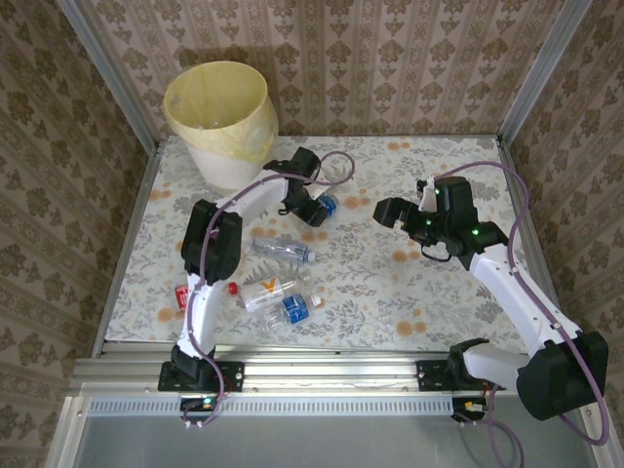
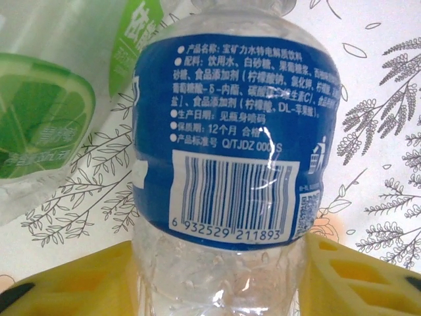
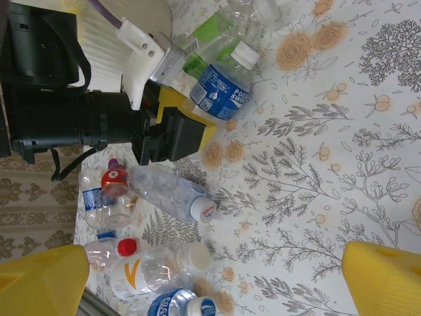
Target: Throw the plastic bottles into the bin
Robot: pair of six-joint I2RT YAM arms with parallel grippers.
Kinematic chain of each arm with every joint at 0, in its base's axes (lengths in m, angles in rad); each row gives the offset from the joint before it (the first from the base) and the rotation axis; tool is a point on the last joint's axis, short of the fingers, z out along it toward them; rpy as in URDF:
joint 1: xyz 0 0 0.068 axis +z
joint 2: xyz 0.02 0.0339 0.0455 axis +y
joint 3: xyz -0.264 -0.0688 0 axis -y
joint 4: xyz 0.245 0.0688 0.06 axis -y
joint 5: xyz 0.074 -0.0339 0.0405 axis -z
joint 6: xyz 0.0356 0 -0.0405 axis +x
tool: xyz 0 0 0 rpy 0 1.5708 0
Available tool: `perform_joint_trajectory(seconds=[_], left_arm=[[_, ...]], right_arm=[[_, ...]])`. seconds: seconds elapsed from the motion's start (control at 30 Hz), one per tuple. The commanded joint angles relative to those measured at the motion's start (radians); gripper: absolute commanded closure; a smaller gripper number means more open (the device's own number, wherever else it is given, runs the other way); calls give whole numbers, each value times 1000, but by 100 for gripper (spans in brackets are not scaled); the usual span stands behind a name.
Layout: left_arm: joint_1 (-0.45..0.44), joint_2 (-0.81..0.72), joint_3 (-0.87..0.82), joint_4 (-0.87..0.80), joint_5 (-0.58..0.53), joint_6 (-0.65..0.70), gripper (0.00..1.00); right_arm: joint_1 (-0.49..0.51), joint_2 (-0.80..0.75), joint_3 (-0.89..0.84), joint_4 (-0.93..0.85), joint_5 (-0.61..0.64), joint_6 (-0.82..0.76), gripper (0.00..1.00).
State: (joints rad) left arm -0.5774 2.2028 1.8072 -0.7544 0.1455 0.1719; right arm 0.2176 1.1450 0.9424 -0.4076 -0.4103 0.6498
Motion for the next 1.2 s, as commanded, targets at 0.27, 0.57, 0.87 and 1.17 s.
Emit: perform_joint_trajectory(seconds=[0.27,0.57,0.87,1.17], left_arm=[[-33,-163,-126,31,54,-44,54],[-30,-457,-192,184,138,-107,55],[74,-698,-184,425,166,-196,58],[304,-900,-342,920,112,-319,59]], right_arm=[[-7,-24,-10,10,-31,-20,0],[-9,-68,-10,37,-22,-24,0],[-11,-132,-30,91,-13,-31,0],[-13,-117,-45,105,-23,-26,0]])
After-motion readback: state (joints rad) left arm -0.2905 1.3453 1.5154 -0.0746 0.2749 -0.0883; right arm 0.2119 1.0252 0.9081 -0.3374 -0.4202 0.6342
